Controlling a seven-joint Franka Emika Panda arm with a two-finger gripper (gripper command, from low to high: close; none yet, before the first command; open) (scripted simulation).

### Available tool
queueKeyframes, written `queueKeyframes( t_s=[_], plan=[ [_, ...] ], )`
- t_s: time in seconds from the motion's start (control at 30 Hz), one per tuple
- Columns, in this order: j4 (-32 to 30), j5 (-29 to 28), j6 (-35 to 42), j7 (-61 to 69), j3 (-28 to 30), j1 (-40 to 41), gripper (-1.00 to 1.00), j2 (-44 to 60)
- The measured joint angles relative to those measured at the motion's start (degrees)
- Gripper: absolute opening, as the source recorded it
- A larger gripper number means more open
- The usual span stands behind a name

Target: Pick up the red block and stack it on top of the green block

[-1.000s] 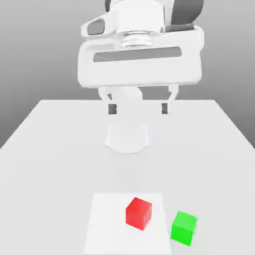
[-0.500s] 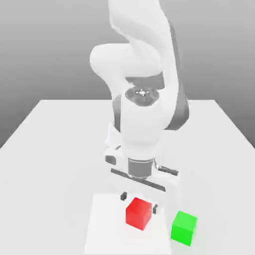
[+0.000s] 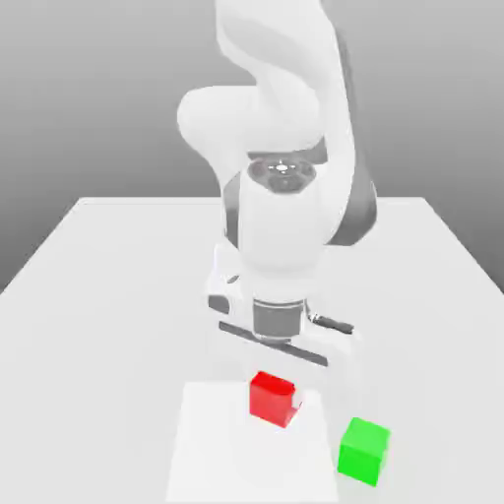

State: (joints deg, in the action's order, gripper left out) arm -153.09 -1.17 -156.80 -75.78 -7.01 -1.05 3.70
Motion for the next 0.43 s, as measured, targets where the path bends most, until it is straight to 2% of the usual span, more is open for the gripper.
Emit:
queueKeyframes(
  t_s=[0.17,0.3,0.33,0.43],
  plan=[
    [6.7,-0.6,5.76,11.28,-3.84,-5.21,-1.0,1.01],
    [7.96,-3.92,0.02,10.43,-2.69,-6.21,-1.0,8.14],
    [8.07,-4.71,-1.55,9.91,-2.21,-6.56,1.0,9.85],
    [8.07,-4.71,-1.55,9.91,-2.21,-6.56,1.0,9.85]
  ],
)
